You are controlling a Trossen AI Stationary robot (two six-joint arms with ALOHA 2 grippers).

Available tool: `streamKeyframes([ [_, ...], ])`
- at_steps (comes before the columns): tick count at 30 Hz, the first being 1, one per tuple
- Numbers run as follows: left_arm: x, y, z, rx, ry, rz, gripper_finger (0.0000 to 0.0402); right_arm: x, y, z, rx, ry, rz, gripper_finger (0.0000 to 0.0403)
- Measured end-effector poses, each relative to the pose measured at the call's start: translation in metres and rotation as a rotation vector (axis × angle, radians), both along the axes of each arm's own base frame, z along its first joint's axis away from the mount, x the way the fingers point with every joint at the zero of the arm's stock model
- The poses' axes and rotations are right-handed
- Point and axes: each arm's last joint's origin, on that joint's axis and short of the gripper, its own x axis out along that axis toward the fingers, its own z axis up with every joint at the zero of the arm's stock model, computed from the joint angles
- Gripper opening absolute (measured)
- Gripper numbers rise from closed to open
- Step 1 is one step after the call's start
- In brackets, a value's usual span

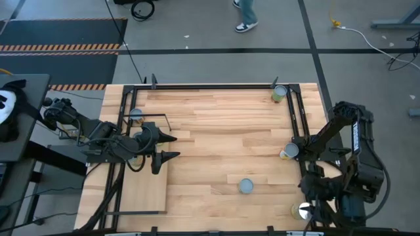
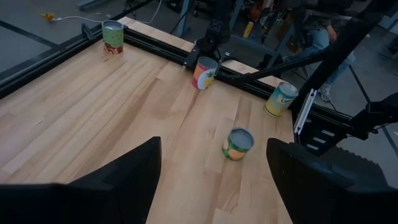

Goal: Pick and place cans onto a shelf
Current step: Put the canned carrots on the shelf

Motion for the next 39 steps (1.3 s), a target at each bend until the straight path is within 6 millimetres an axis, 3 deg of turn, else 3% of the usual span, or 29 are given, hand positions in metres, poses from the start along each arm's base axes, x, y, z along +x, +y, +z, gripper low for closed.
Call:
streamKeyframes([
  [14,0.000,0.000,0.000,0.000,0.000,0.000,0.0293,-0.004,0.002,-0.001,0.018,0.056,0.018,0.0380],
  [20,0.000,0.000,0.000,0.000,0.000,0.000,0.0293,-0.019,0.006,0.000,0.047,0.008,-0.027,0.0380],
  [26,0.000,0.000,0.000,0.001,0.000,-0.001,0.0293,-0.025,0.008,-0.003,0.061,0.069,-0.064,0.0383],
  [31,0.000,0.000,0.000,0.000,0.000,0.000,0.0293,-0.022,0.015,-0.033,0.033,0.233,-0.084,0.0385],
  [39,0.000,0.000,0.000,0.000,0.001,0.000,0.0293,-0.008,0.034,-0.093,0.101,0.334,-0.089,0.0385],
])
